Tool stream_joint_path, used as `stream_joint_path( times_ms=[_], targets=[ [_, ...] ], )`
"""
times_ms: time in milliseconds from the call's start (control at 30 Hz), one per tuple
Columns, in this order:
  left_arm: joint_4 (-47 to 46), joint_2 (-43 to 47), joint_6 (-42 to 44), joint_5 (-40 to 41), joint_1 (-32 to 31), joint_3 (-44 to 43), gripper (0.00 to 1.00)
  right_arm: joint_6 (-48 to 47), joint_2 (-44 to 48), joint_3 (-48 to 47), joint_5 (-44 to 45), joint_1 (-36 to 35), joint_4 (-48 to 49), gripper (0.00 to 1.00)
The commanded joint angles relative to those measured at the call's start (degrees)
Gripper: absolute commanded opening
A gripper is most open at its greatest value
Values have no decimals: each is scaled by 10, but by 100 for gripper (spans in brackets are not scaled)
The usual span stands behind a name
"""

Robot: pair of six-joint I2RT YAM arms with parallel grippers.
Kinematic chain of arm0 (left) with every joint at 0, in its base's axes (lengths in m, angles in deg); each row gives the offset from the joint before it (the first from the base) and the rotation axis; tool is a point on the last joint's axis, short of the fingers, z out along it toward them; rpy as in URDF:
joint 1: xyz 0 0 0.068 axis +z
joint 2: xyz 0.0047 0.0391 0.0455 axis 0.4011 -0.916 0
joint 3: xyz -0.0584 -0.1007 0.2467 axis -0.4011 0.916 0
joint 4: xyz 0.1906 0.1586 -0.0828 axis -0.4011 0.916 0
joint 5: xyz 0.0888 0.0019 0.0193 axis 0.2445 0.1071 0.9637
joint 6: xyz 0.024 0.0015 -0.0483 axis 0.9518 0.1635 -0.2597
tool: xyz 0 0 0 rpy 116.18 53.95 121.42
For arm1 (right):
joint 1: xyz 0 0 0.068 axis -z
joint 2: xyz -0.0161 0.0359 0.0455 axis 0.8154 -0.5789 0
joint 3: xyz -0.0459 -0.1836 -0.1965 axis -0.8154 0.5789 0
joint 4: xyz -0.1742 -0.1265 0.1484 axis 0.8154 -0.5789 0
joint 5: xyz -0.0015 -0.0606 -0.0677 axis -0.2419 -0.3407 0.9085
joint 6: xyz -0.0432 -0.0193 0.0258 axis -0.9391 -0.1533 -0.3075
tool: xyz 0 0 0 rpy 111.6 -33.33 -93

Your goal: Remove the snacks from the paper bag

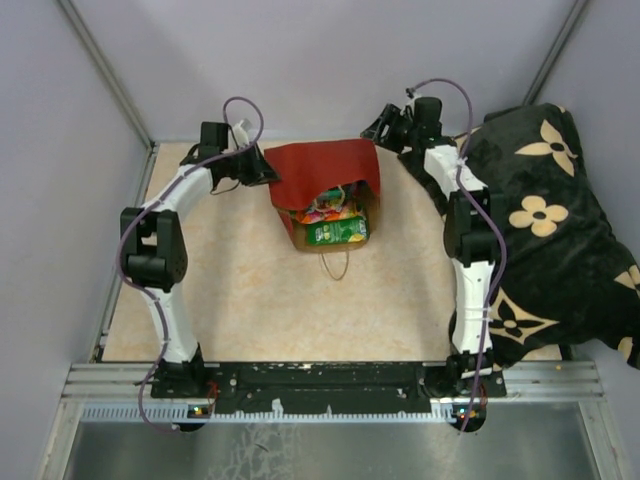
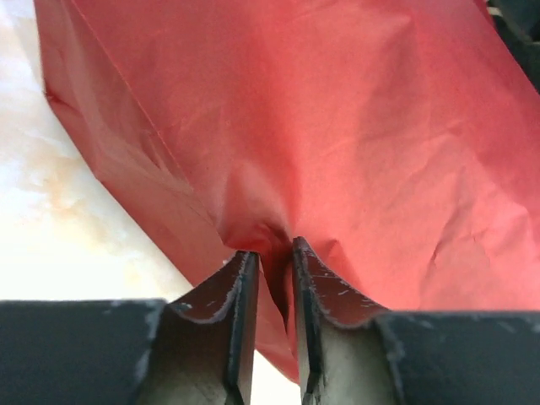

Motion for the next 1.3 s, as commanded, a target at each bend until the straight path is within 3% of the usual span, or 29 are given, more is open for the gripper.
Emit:
stream_joint_path(
  times_ms=[0, 67, 100, 200, 267, 500, 567, 733, 900, 1100, 1133, 1267],
  targets=[
    [-41, 57, 4, -17, -18, 39, 40, -42, 39, -85, -22, 5, -30, 73],
    [-35, 87, 13, 13, -18, 58, 66, -52, 89, -39, 23, 3, -22, 83],
    [-32, 103, 15, 28, -18, 68, 74, -57, 122, -10, 45, 1, -11, 87],
    [-27, 153, 17, 79, -18, 99, 88, -94, 208, 37, 120, -24, -1, 91],
    [-28, 181, 13, 110, -18, 122, 99, -134, 231, 35, 165, -66, -19, 87],
    [-50, 260, -6, 149, -10, 205, 100, -249, 202, 29, 296, -188, -30, 38],
    [-46, 270, -3, 144, -8, 216, 100, -286, 175, 28, 329, -212, -33, 32],
    [-31, 284, 7, 146, -2, 236, 100, -298, 133, 83, 357, -239, -22, 31],
    [-29, 291, 4, 150, 3, 250, 100, -271, 187, 209, 351, -241, 36, 30],
    [-20, 289, 5, 132, 4, 241, 100, -290, 233, 135, 358, -241, -26, 34],
    [-15, 292, 7, 132, 5, 238, 100, -291, 243, 109, 356, -241, -42, 38],
    [8, 308, 28, 123, 4, 224, 100, -285, 317, 51, 353, -241, -73, 75]
  ],
)
